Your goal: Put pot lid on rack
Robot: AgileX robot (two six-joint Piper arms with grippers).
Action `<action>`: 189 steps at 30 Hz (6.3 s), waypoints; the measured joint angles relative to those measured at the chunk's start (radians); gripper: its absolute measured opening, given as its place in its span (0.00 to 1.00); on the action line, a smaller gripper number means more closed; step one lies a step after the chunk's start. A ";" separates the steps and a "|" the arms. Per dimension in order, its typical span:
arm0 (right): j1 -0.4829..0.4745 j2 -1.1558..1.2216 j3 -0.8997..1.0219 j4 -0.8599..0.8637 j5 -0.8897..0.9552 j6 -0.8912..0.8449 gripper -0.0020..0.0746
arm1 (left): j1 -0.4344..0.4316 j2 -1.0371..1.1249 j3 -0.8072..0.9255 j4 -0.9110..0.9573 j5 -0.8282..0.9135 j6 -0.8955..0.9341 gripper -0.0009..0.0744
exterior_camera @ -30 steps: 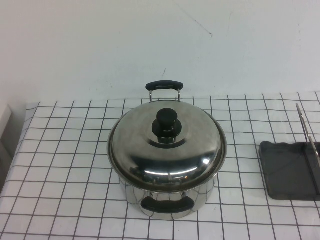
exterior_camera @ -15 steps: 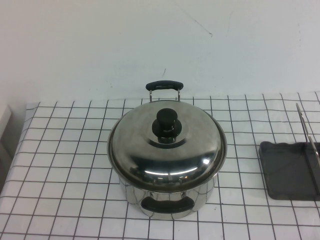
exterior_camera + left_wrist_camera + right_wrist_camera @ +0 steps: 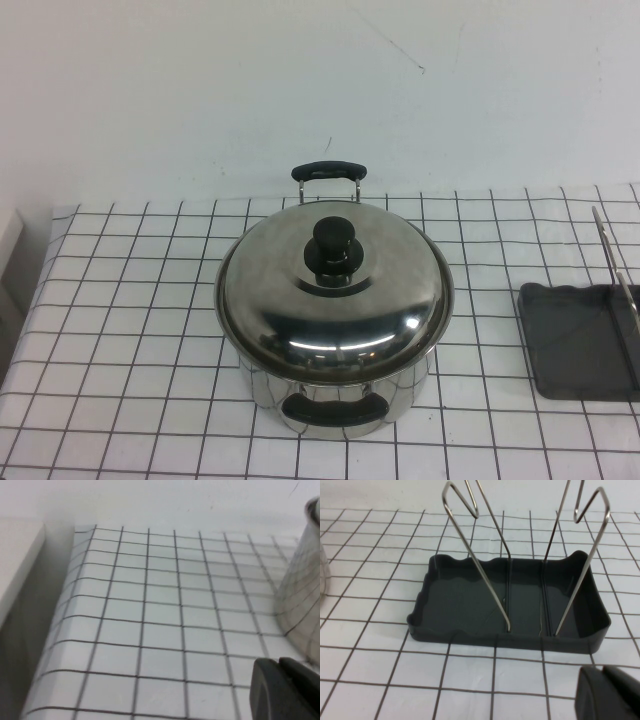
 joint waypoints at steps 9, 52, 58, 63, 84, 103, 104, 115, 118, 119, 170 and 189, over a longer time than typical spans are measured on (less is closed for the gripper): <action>0.000 0.000 0.000 0.000 0.000 0.000 0.02 | 0.000 0.000 0.004 -0.460 -0.231 -0.179 0.01; 0.000 0.000 0.000 0.000 0.000 0.000 0.02 | -0.472 1.194 -0.795 0.334 -0.431 -0.222 0.84; 0.000 0.000 0.000 0.000 0.000 0.000 0.02 | -0.478 1.383 -0.844 0.381 -0.615 -0.295 0.88; 0.000 0.000 0.000 0.000 0.000 0.000 0.02 | -0.480 1.503 -0.849 0.390 -0.748 -0.302 0.88; 0.000 0.000 0.000 0.000 0.000 0.000 0.02 | -0.480 1.709 -0.854 0.300 -0.974 -0.297 0.50; 0.000 0.000 0.000 0.000 0.000 0.000 0.02 | -0.480 1.313 -0.853 0.447 -0.958 -0.657 0.43; 0.000 0.000 0.000 0.000 0.000 0.000 0.02 | -0.480 1.306 -0.853 0.447 -0.960 -0.744 0.43; 0.000 0.000 0.000 0.000 0.000 0.000 0.02 | -0.480 1.420 -0.853 0.576 -1.095 -1.077 0.43; 0.000 0.000 0.000 0.000 0.000 0.000 0.02 | -0.480 1.488 -0.853 0.583 -1.275 -1.086 0.43; 0.000 0.000 0.000 0.000 0.000 0.000 0.02 | -0.480 1.513 -0.853 0.583 -1.336 -1.086 0.43; 0.000 0.711 -0.499 1.605 0.355 -0.919 0.67 | -0.480 1.656 -0.853 0.511 -1.438 -0.989 0.43; 0.018 1.211 -0.802 1.601 0.617 -0.831 0.67 | -0.480 1.656 -0.853 0.490 -1.438 -1.006 0.43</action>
